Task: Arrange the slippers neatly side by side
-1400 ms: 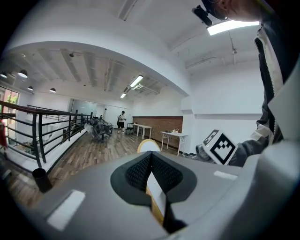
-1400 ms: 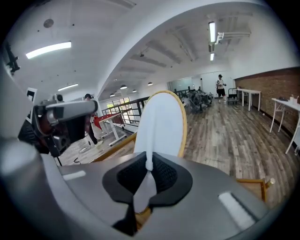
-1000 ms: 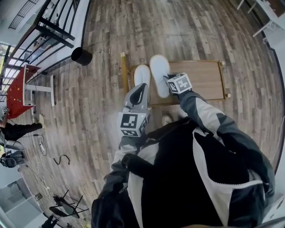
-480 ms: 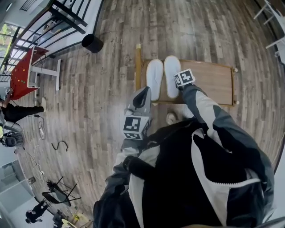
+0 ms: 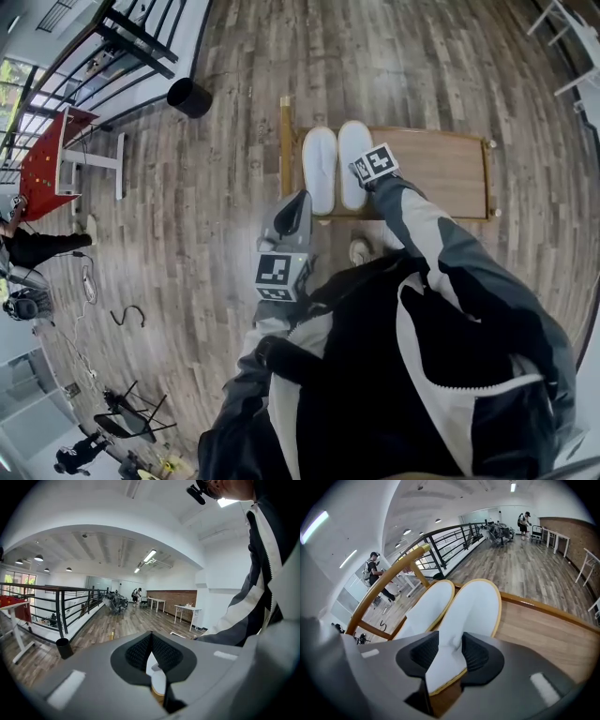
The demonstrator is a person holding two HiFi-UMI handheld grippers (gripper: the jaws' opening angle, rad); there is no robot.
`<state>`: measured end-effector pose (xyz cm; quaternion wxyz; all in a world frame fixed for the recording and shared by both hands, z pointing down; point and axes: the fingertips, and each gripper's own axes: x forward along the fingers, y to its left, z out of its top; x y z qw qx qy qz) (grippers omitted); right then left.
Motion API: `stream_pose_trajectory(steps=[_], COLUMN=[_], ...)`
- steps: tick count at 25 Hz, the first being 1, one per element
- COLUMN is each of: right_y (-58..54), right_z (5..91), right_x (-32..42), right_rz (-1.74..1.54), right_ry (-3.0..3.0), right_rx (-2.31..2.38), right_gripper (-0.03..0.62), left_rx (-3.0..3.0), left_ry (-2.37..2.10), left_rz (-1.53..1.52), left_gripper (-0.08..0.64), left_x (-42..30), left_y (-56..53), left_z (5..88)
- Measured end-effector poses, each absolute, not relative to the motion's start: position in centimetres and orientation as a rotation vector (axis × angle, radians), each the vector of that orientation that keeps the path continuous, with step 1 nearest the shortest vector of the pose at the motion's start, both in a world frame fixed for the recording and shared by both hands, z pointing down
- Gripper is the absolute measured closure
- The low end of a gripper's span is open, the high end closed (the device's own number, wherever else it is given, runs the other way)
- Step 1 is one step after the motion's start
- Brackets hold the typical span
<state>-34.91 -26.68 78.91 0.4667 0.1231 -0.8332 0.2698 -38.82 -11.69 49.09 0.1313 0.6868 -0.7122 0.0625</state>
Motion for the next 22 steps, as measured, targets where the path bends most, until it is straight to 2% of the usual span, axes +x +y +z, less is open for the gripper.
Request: stream_pose_trajectory(steps=[8, 17, 19, 22], right_y=[-26.8, -27.1, -27.2, -27.2], right_z=[78.2, 75.0, 73.3, 69.7], right_x=[-34.8, -34.4, -34.3, -33.8], right_rz=[0.666, 0.750, 0.740, 0.790], right_ry=[-2.063, -2.155, -2.199, -2.305], right_rx=[0.259, 0.294, 0.289, 0.261], right_gripper=[0.385, 0.377, 0.409, 0.550], left_rx=[2.021, 2.091, 2.116, 2.131], left_ry=[-2.039, -1.972, -1.952, -1.940], left_rz=[0.185, 0.142, 0.118, 0.134], left_gripper=[0.548, 0.548, 0.548, 0.548], left_x=[-38.0, -37.1, -36.8, -36.4], left_y=[-12.8, -14.6, -15.4, -16.6], left_z=[49.2, 48.5, 48.1, 47.9])
